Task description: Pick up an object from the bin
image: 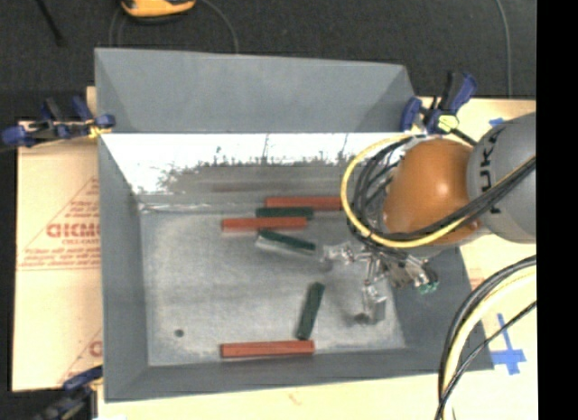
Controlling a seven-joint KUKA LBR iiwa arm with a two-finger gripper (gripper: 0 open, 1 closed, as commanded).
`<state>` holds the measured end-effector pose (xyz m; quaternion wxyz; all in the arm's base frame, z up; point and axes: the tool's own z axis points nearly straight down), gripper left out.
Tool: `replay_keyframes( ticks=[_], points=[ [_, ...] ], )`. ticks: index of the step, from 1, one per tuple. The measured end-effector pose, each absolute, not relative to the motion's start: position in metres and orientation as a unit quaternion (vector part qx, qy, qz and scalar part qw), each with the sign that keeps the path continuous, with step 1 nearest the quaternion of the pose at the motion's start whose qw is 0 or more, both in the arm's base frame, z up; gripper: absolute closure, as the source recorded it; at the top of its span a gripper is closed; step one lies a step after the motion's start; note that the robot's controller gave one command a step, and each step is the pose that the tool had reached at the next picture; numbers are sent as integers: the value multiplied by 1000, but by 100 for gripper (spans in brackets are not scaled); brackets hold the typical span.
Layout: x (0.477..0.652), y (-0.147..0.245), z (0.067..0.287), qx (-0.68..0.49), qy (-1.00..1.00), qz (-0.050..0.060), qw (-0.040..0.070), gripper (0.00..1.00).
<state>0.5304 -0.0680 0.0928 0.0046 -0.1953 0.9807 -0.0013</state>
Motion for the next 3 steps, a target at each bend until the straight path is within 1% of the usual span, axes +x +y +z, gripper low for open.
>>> replay_keyframes(
  ticks=[1,2,3],
  points=[
    [535,-58,68,-237,971,-1,1,0],
    [526,11,77,-346,938,0,1,100],
    [526,11,77,-347,938,0,1,100]
  ],
)
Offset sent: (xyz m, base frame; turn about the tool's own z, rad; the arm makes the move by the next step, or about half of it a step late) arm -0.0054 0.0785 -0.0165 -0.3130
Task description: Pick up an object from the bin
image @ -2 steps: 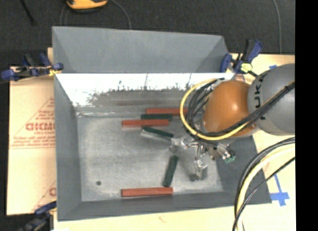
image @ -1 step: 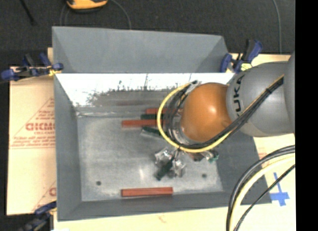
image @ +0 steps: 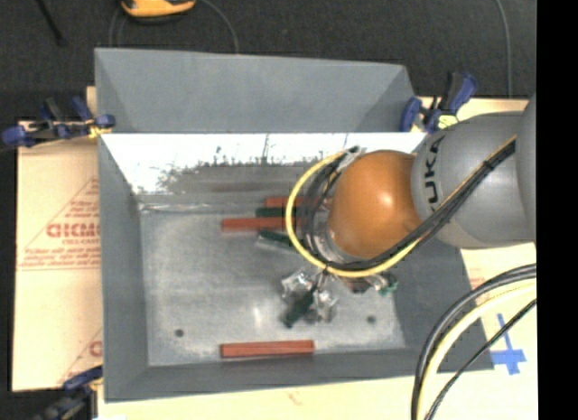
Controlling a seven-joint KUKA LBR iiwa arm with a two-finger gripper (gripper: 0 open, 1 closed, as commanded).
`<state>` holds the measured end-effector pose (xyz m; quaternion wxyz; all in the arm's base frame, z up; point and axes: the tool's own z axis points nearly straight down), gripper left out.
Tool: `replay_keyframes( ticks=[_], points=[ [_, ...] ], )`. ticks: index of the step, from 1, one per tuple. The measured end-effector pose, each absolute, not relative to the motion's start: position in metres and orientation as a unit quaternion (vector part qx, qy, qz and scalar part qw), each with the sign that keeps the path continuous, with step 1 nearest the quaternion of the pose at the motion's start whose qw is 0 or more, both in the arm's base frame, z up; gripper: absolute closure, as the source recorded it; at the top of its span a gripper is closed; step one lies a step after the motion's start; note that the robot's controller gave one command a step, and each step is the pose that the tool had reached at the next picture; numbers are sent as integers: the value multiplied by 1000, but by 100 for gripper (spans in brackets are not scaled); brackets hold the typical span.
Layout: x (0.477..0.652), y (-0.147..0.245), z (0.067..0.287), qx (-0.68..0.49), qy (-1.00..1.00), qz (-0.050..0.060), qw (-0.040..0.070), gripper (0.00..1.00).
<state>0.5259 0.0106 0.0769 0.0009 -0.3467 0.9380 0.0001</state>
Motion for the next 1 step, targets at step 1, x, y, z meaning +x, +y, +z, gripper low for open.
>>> replay_keyframes(
  ticks=[1],
  points=[
    [505,16,211,-345,939,0,1,100]
  ],
)
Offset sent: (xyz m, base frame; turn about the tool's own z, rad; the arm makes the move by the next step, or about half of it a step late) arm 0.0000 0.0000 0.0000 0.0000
